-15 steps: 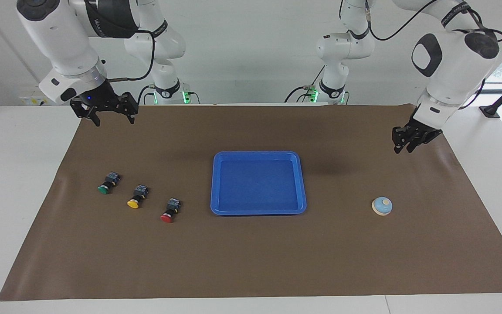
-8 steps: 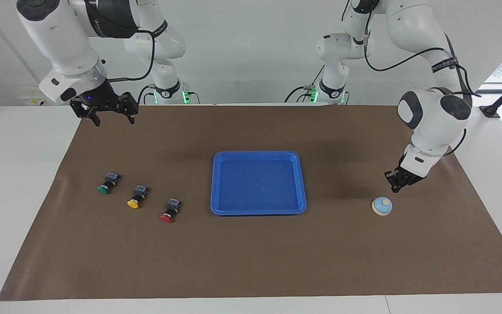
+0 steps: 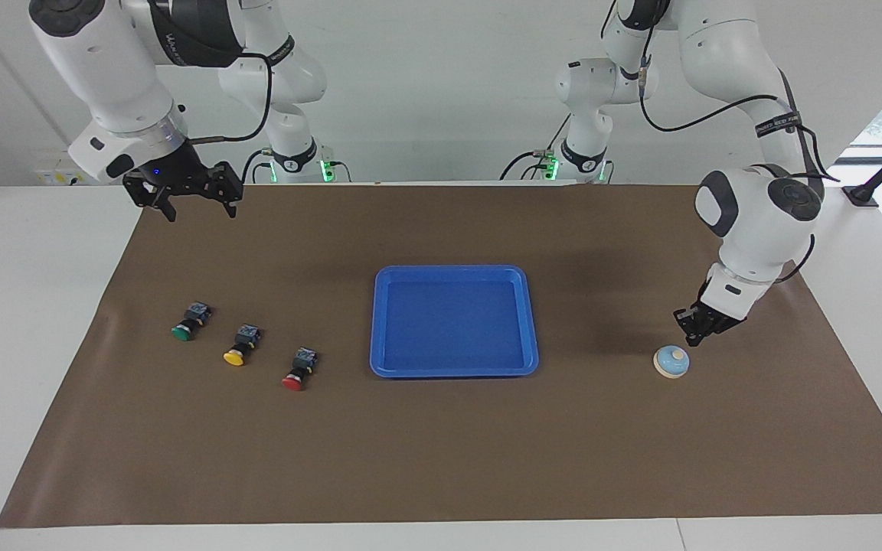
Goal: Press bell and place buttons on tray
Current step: 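Press down on the silver bell with the left gripper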
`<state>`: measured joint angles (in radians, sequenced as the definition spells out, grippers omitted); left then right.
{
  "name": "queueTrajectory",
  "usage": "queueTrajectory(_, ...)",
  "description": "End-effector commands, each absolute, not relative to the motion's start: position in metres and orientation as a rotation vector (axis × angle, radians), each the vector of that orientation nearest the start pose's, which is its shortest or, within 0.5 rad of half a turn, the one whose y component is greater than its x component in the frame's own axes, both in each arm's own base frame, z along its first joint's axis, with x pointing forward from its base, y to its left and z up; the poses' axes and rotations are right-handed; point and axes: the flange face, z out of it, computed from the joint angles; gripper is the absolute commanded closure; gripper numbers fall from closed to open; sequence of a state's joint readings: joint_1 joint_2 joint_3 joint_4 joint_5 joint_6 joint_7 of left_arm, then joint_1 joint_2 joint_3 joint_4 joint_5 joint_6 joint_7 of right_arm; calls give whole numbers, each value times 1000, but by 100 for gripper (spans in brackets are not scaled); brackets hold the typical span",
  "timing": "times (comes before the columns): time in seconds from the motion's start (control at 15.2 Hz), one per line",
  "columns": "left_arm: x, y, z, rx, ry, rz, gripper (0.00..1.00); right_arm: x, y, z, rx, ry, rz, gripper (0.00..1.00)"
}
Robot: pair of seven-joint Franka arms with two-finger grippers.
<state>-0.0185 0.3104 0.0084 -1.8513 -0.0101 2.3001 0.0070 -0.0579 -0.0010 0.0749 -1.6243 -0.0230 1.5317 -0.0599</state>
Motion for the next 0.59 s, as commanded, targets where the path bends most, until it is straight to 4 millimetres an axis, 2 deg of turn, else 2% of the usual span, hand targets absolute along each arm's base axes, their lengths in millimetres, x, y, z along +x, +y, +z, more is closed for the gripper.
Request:
queueTrajectory(0.0, 648, -5, 361, -3119, 41, -254, 100, 546, 6, 599, -3161, -92, 141, 0)
queueTrajectory(0.53, 651, -6, 337, -3117, 24, -309, 100, 546, 6, 599, -3161, -92, 141, 0)
